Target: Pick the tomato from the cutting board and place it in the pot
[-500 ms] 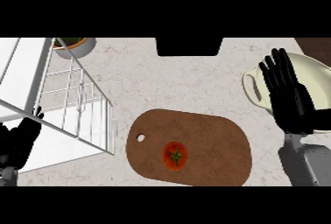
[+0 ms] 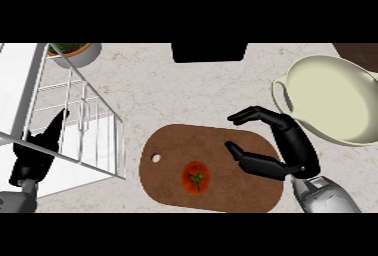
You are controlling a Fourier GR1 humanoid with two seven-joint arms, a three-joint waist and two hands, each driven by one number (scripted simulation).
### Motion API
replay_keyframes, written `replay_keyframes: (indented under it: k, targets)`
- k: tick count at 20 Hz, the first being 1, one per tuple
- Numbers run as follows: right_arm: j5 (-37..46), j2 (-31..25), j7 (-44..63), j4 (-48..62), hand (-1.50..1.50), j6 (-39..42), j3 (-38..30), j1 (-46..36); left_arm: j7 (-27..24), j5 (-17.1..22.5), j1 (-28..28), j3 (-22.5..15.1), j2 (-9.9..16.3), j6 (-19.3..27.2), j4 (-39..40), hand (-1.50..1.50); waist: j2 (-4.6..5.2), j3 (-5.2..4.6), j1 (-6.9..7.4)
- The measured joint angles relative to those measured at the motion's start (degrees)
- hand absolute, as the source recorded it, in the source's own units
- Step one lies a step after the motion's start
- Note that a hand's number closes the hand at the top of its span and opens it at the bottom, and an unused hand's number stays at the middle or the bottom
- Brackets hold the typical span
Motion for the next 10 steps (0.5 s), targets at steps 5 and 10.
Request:
replay_keyframes:
  k: [5,10]
  targets:
    - [4.3,7.3,-15.8,-4.1,-1.50,-6.9,5.6,7.8,-2.0,-1.0,-0.6,-4.1,-4.0,-1.7,-2.9,0.00,0.12,0.58,-0.11]
    - [10.5,5.2,-18.3,-11.3,-1.50,-9.1,12.1,16.8,-1.8,-2.7,-1.4,-6.8,-6.9,-1.8,-4.4,0.00,0.20,0.51,0.70]
